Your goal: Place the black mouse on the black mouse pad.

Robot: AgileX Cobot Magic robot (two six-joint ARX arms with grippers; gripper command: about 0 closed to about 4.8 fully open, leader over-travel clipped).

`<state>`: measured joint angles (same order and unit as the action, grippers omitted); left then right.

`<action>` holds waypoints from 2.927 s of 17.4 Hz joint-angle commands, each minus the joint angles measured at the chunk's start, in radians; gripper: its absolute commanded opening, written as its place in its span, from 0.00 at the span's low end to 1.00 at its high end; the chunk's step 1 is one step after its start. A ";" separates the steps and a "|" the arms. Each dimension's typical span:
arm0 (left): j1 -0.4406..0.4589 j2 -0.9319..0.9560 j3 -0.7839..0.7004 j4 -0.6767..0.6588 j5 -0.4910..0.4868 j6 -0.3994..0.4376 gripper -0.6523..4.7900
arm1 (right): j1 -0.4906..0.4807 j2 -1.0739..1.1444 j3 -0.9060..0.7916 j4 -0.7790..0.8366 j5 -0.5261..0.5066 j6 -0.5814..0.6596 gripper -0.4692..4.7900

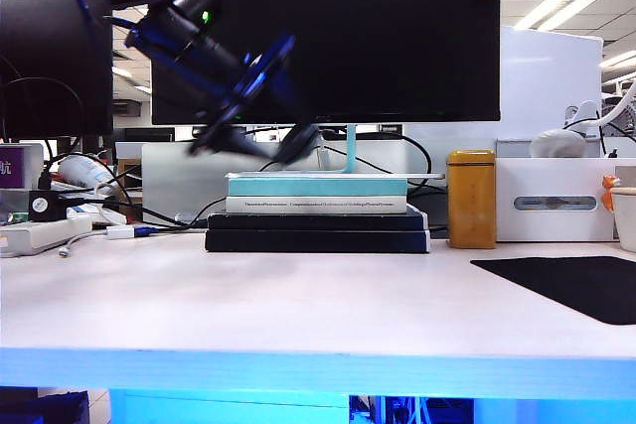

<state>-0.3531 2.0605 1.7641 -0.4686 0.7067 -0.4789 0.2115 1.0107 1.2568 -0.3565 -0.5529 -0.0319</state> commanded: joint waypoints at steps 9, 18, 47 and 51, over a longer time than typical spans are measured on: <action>-0.096 -0.027 0.004 0.681 0.661 -0.182 0.63 | -0.006 0.043 0.006 -0.061 -0.031 0.277 0.41; -0.187 -0.100 0.006 0.807 0.689 -0.191 0.63 | -0.019 0.085 0.006 0.045 -0.232 0.303 1.00; -0.198 -0.134 0.007 0.874 0.660 -0.183 1.00 | -0.020 0.120 0.007 0.099 -0.256 0.346 0.58; -0.127 -0.140 0.007 0.840 0.557 -0.186 1.00 | -0.121 0.106 0.007 0.035 -0.249 0.353 0.58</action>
<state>-0.4885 1.9335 1.7672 0.3832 1.3098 -0.6670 0.1074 1.1206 1.2575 -0.2970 -0.8043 0.3172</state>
